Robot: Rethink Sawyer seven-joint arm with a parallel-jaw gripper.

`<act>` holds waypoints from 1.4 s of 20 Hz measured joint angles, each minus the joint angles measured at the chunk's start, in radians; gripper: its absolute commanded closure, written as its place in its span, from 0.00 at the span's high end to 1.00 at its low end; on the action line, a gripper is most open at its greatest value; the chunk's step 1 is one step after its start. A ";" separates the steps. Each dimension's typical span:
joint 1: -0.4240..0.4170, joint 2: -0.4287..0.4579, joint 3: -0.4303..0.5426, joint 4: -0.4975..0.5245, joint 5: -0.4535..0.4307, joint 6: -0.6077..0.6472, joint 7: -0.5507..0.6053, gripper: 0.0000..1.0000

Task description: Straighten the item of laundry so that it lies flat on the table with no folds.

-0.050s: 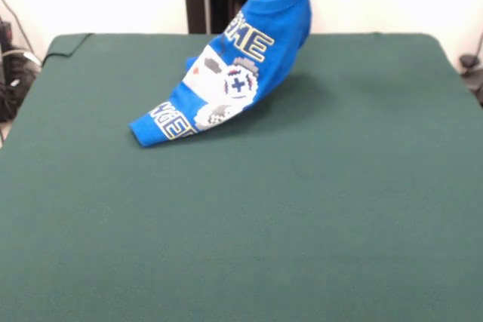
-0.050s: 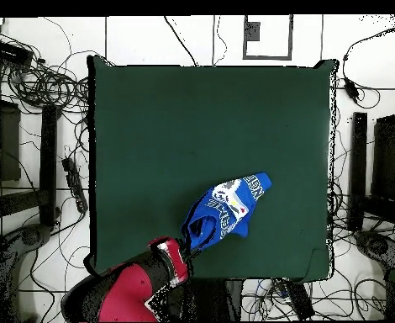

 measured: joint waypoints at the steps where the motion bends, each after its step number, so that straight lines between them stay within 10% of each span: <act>1: 0.004 0.003 0.000 0.005 0.000 -0.008 0.000 0.00; 18: 0.021 0.083 0.000 0.029 -0.002 -0.033 0.000 0.00; 19: 0.029 0.099 -0.010 0.029 -0.002 -0.033 0.000 1.00; 28: 0.050 0.138 -0.021 0.029 -0.002 -0.033 0.000 1.00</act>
